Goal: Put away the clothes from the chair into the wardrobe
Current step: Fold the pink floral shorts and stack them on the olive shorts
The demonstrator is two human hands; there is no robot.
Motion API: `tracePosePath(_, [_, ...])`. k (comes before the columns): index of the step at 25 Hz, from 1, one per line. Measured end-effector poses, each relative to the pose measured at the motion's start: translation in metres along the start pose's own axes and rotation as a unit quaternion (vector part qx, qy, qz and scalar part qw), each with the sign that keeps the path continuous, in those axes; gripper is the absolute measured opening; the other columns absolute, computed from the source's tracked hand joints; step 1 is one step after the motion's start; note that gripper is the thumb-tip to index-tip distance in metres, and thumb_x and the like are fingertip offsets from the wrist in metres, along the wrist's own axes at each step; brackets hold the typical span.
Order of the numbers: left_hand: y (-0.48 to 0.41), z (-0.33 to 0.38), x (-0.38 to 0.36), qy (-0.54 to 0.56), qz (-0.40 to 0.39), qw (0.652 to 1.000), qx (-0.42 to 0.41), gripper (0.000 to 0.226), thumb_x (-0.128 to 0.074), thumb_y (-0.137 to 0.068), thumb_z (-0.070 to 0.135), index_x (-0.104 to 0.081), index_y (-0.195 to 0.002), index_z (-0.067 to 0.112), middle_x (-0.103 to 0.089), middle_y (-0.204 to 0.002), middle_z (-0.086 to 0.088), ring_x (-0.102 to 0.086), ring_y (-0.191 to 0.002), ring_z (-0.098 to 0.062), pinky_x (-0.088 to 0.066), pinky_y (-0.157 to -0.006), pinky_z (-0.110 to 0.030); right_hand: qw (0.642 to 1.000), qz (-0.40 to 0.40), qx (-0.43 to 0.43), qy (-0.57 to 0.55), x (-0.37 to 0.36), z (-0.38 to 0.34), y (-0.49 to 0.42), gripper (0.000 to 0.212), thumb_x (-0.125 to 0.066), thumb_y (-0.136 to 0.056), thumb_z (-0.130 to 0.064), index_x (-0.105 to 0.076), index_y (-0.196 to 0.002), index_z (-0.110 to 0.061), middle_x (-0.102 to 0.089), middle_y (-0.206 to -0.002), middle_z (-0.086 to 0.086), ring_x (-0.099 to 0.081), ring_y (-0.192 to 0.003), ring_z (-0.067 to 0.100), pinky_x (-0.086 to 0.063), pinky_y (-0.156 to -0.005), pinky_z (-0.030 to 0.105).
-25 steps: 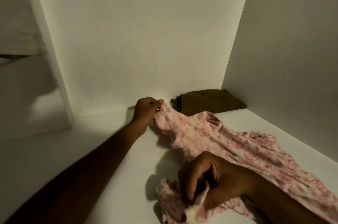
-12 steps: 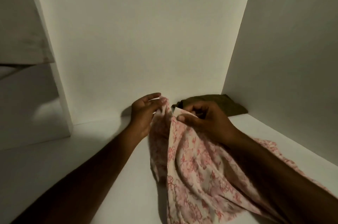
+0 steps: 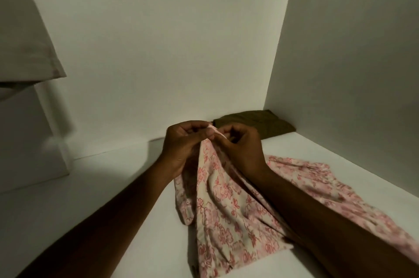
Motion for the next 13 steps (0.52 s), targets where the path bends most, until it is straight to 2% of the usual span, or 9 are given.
tracePosePath(1, [0.001, -0.002, 0.000, -0.042, 0.000, 0.999, -0.009, 0.012, -0.078, -0.071, 0.015, -0.076, -0.082, 0.014, -0.076, -0.082, -0.006, -0.072, -0.079, -0.023, -0.057, -0.071, -0.033, 0.999, -0.022, -0.027, 0.021, 0.002, -0.003, 0.001, 0.020, -0.074, -0.078, -0.043, -0.069, -0.085, -0.025, -0.069, -0.079, -0.006, -0.067, -0.069, 0.009, -0.060, -0.065, 0.034])
tracePosePath(3, [0.002, -0.007, 0.007, -0.092, 0.033, 0.995, -0.025, 0.006, -0.077, -0.074, 0.017, -0.076, -0.079, 0.020, -0.075, -0.083, -0.006, -0.071, -0.082, -0.025, -0.057, -0.077, -0.039, 0.979, -0.147, -0.080, 0.115, 0.009, -0.013, 0.010, 0.033, -0.071, -0.082, -0.041, -0.058, -0.107, -0.024, -0.064, -0.094, -0.010, -0.064, -0.077, 0.008, -0.058, -0.065, 0.032])
tracePosePath(5, [0.000, -0.012, 0.019, -0.091, 0.084, 0.992, -0.028, 0.003, -0.075, -0.078, 0.018, -0.075, -0.078, 0.021, -0.074, -0.087, -0.007, -0.069, -0.086, -0.027, -0.056, -0.084, -0.043, 0.914, -0.252, -0.089, 0.305, 0.038, -0.015, 0.044, 0.060, -0.070, -0.081, -0.047, -0.039, -0.130, -0.032, -0.061, -0.111, -0.008, -0.060, -0.089, 0.014, -0.048, -0.067, 0.027])
tracePosePath(6, [-0.001, -0.014, 0.026, -0.086, 0.107, 0.990, -0.028, 0.001, -0.074, -0.079, 0.020, -0.074, -0.080, 0.021, -0.073, -0.090, -0.007, -0.068, -0.089, -0.028, -0.055, -0.087, -0.045, 0.883, -0.250, -0.048, 0.395, 0.059, -0.015, 0.072, 0.067, -0.067, -0.081, -0.053, -0.031, -0.136, -0.036, -0.061, -0.115, -0.007, -0.060, -0.095, 0.017, -0.044, -0.070, 0.028])
tracePosePath(7, [-0.003, -0.016, 0.032, -0.081, 0.124, 0.988, -0.031, 0.004, -0.073, -0.080, 0.022, -0.073, -0.083, 0.020, -0.072, -0.092, -0.007, -0.067, -0.092, -0.029, -0.054, -0.089, -0.046, 0.864, -0.211, 0.013, 0.457, 0.083, -0.023, 0.101, 0.066, -0.061, -0.082, -0.058, -0.028, -0.137, -0.041, -0.061, -0.117, -0.009, -0.060, -0.098, 0.016, -0.043, -0.071, 0.028])
tracePosePath(8, [-0.003, -0.017, 0.035, -0.077, 0.141, 0.986, -0.033, 0.009, -0.072, -0.081, 0.024, -0.072, -0.088, 0.017, -0.070, -0.094, -0.008, -0.065, -0.093, -0.029, -0.053, -0.090, -0.045, 0.861, -0.161, 0.054, 0.479, 0.108, -0.026, 0.132, 0.060, -0.054, -0.082, -0.062, -0.029, -0.135, -0.047, -0.061, -0.116, -0.015, -0.060, -0.099, 0.011, -0.043, -0.072, 0.025])
tracePosePath(10, [-0.002, -0.022, 0.038, -0.092, 0.168, 0.981, -0.039, 0.023, -0.069, -0.084, 0.026, -0.068, -0.100, 0.010, -0.068, -0.097, -0.011, -0.063, -0.095, -0.028, -0.052, -0.088, -0.041, 0.878, -0.088, 0.010, 0.471, 0.158, -0.021, 0.189, 0.052, -0.040, -0.078, -0.074, -0.030, -0.127, -0.061, -0.055, -0.121, -0.030, -0.058, -0.106, 0.000, -0.045, -0.079, 0.022])
tracePosePath(11, [0.000, -0.023, 0.039, -0.101, 0.175, 0.978, -0.046, 0.027, -0.068, -0.086, 0.027, -0.067, -0.104, 0.008, -0.067, -0.100, -0.013, -0.063, -0.095, -0.028, -0.051, -0.088, -0.040, 0.879, -0.066, -0.021, 0.472, 0.178, -0.012, 0.209, 0.050, -0.036, -0.075, -0.078, -0.030, -0.123, -0.066, -0.052, -0.123, -0.032, -0.058, -0.108, 0.001, -0.050, -0.082, 0.025])
tracePosePath(13, [0.000, -0.026, 0.039, -0.118, 0.173, 0.976, -0.053, 0.030, -0.067, -0.086, 0.030, -0.066, -0.106, 0.009, -0.067, -0.104, -0.015, -0.064, -0.096, -0.029, -0.051, -0.090, -0.043, 0.881, -0.002, -0.024, 0.472, 0.214, 0.002, 0.238, 0.044, -0.039, -0.078, -0.075, -0.045, -0.118, -0.058, -0.057, -0.123, -0.022, -0.063, -0.106, 0.012, -0.058, -0.077, 0.038])
Point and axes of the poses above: each hand's wrist, its own y-axis away from the middle knuckle, its own x-axis out of the back of the hand, z = x × y, the point moved 6 cm from there along -y, towards the middle knuckle
